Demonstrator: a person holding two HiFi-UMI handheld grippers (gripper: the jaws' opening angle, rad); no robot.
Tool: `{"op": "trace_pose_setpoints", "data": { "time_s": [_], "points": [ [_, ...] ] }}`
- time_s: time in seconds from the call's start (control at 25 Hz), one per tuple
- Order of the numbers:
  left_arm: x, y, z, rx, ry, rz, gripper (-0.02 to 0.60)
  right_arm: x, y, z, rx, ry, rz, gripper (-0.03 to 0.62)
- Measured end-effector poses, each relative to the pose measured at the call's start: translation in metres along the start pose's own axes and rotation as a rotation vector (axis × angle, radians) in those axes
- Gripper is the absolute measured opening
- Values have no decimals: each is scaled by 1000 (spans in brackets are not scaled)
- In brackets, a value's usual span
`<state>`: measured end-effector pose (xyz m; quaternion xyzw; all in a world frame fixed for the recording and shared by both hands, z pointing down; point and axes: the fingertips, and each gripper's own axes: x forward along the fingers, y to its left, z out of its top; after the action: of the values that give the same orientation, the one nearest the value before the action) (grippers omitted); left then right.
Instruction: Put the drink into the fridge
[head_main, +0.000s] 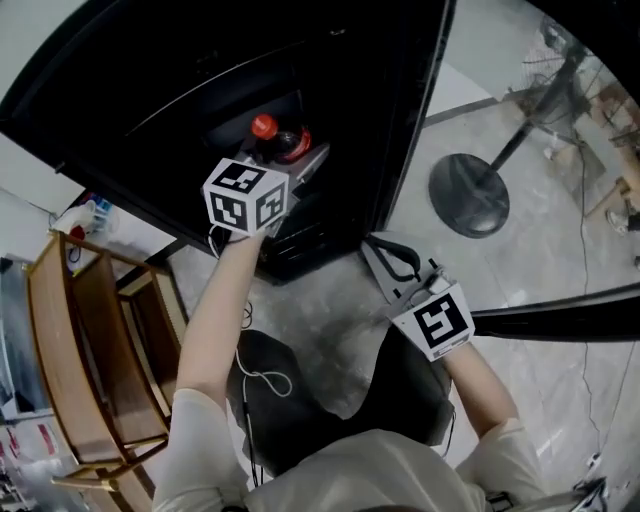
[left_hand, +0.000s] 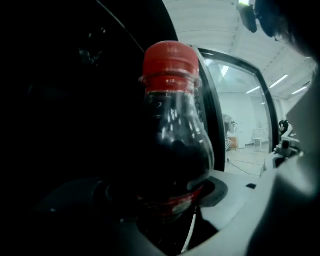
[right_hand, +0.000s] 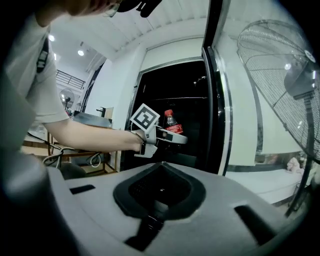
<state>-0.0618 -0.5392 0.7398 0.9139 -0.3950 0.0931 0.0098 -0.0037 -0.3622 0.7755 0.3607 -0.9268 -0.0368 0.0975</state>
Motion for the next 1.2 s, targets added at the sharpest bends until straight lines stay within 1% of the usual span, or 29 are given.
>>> {"op": "trace_pose_setpoints", "data": {
  "time_s": [0.16, 0.28, 0.44, 0.64, 0.72, 0.8, 0.96, 1.12, 1.2],
  "points": [
    [30, 15, -9, -10, 72, 13, 295, -14, -6, 5, 37, -10, -46, -2],
    [45, 23, -19, -20, 125, 21, 295, -21, -8, 1, 64, -10, -71, -2],
    [55, 32, -31, -37, 178, 30, 295, -26, -7, -6, 75, 1, -93, -2],
    [61, 43, -48, -86, 230, 37, 295, -28, -8, -12, 90, 5, -105, -2],
    [64, 44, -56, -106, 258, 18, 295, -27, -6, -14, 99, 5, -98, -2],
    [69, 43, -61, -105, 284, -3, 298, -26, -4, -13, 105, 3, -95, -2],
    [77, 42, -61, -102, 276, 5, 301, -23, 4, -7, 88, 2, -75, -2],
    [78, 46, -58, -75, 237, 51, 307, -23, 3, 0, 65, 0, -71, -2],
    [76, 46, -55, -64, 218, 63, 328, -24, 0, 0, 68, 0, -77, -2]
  ]
}}
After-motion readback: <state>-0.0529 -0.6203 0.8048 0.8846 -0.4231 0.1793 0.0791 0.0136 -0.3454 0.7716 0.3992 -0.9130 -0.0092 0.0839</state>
